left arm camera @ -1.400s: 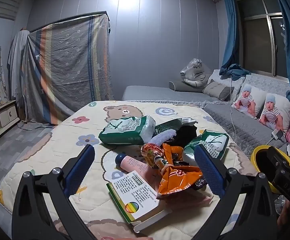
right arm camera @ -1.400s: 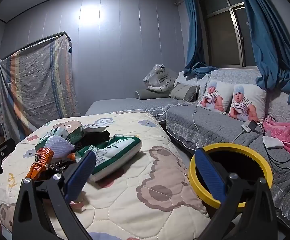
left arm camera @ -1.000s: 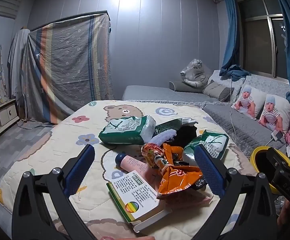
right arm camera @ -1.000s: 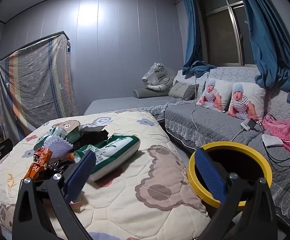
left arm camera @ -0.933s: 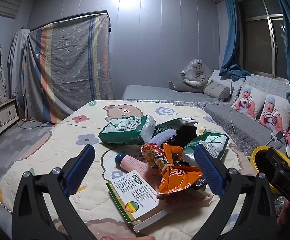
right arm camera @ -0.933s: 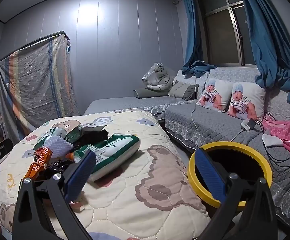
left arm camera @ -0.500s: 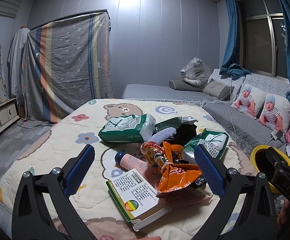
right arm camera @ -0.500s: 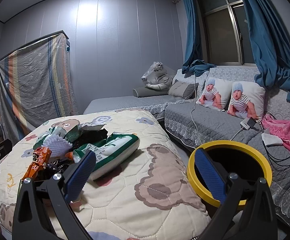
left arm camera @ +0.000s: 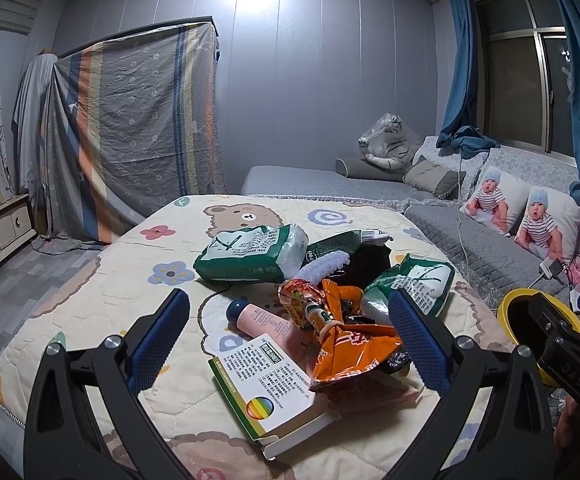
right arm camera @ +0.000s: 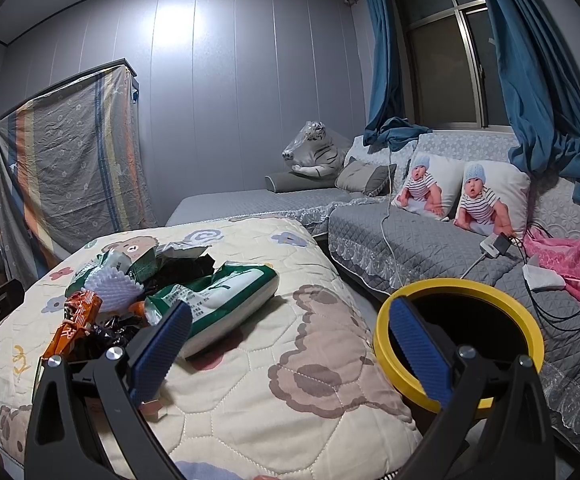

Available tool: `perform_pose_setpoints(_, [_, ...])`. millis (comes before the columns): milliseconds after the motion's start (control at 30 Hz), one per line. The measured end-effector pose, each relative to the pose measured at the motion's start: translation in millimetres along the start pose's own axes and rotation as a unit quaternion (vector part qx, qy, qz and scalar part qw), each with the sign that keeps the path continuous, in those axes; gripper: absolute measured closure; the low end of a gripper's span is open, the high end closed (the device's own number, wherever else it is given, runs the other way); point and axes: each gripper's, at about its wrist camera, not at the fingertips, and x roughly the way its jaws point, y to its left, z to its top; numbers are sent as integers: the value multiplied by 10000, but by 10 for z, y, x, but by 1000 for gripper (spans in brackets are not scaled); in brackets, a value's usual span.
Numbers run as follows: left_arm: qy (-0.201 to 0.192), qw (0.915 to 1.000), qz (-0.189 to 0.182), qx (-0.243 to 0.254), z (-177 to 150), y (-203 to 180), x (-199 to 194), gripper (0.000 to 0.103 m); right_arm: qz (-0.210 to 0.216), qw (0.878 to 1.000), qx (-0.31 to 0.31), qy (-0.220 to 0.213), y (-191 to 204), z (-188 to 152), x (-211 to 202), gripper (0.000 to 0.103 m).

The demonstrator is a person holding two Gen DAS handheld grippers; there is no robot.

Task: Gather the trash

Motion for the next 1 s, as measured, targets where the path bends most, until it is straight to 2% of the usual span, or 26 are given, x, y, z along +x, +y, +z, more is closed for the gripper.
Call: perform_pose_setpoints(1000, [144,9999,7,-51,-31,21,58,8,-31,10000,39,28,-7,5,32,7])
